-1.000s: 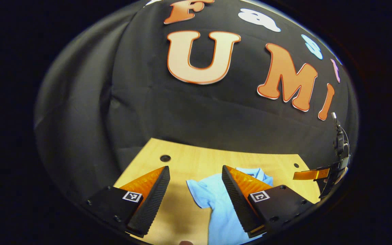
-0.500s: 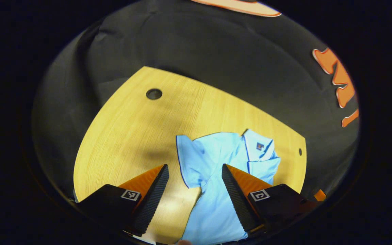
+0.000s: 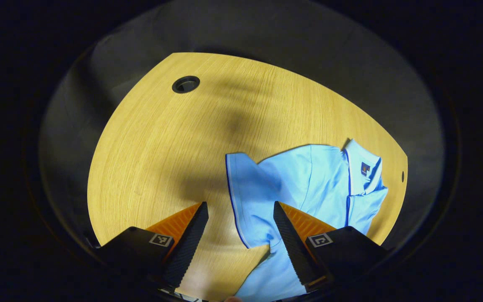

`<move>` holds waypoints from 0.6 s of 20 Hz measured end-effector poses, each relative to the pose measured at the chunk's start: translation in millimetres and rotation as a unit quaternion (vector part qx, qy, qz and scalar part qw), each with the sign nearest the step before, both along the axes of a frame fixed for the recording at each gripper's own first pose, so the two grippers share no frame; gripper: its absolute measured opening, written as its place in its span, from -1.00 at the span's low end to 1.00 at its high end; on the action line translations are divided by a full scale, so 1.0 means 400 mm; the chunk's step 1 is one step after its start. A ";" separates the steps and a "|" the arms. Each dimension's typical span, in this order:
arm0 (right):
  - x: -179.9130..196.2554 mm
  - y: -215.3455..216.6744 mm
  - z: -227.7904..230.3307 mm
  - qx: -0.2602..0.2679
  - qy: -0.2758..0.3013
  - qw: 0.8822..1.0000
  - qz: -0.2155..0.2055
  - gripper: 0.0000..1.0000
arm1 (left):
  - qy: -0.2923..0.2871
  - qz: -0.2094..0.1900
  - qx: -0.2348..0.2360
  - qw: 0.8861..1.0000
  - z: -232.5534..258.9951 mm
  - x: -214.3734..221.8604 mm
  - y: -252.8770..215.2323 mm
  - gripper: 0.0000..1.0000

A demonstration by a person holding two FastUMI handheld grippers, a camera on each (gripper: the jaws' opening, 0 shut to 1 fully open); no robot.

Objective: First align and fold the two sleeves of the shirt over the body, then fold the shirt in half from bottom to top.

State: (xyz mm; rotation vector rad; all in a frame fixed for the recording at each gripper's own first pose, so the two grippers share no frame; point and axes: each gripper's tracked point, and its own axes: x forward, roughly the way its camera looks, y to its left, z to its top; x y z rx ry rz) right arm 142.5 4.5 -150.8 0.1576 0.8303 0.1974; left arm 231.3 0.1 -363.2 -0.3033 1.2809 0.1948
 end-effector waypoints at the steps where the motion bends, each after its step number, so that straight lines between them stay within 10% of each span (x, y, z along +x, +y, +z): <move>1: -0.006 -0.015 -0.010 -0.001 0.004 1.000 -0.005 0.97 | 0.006 0.008 0.002 1.000 -0.015 0.000 0.008 1.00; 6: -0.021 -0.050 -0.018 -0.010 0.007 1.000 -0.015 0.97 | 0.022 0.018 0.026 0.999 -0.050 -0.006 0.038 1.00; 12: -0.028 -0.055 -0.035 -0.008 0.018 1.000 -0.018 0.97 | 0.019 0.021 0.038 0.999 -0.055 -0.005 0.023 0.00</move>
